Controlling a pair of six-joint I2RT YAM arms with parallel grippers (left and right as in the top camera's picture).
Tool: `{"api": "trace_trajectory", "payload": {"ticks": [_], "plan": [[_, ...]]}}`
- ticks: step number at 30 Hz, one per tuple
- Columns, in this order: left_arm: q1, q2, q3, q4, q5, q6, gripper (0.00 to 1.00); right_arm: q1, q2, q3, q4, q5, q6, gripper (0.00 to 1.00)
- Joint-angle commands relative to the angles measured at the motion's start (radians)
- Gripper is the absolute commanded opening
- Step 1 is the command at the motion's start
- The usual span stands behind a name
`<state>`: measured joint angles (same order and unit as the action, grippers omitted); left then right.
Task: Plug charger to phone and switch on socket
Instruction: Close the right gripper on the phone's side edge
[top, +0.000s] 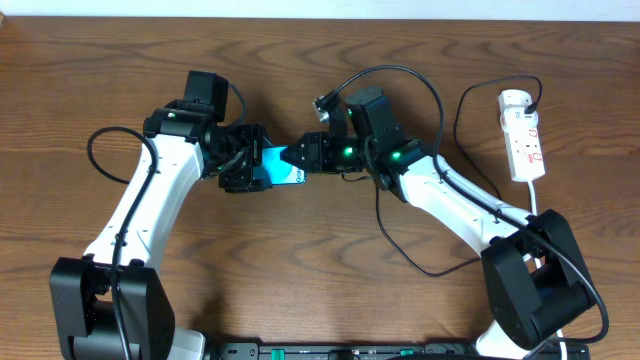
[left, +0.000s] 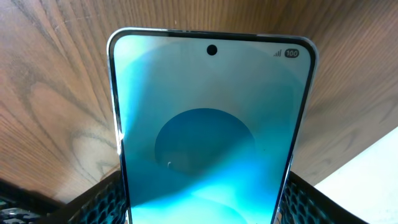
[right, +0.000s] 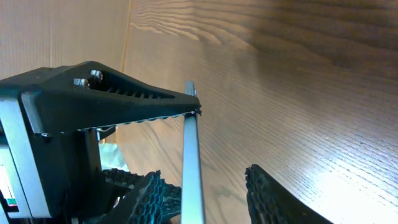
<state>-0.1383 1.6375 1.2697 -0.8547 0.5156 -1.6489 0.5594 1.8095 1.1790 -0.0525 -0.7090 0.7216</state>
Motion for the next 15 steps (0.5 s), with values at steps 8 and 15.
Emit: {"api": "trace_trajectory", "payload": {"ticks": [8,15], "plan": [[-0.016,-0.004,0.002,-0.003,-0.011,0.005,0.07,0.012,0.009,0.017,0.004,0.002,-0.02,0.27],[-0.016,-0.004,0.002,-0.003,-0.011,0.005,0.07,0.02,0.009,0.017,0.008,0.003,-0.019,0.2]]}}
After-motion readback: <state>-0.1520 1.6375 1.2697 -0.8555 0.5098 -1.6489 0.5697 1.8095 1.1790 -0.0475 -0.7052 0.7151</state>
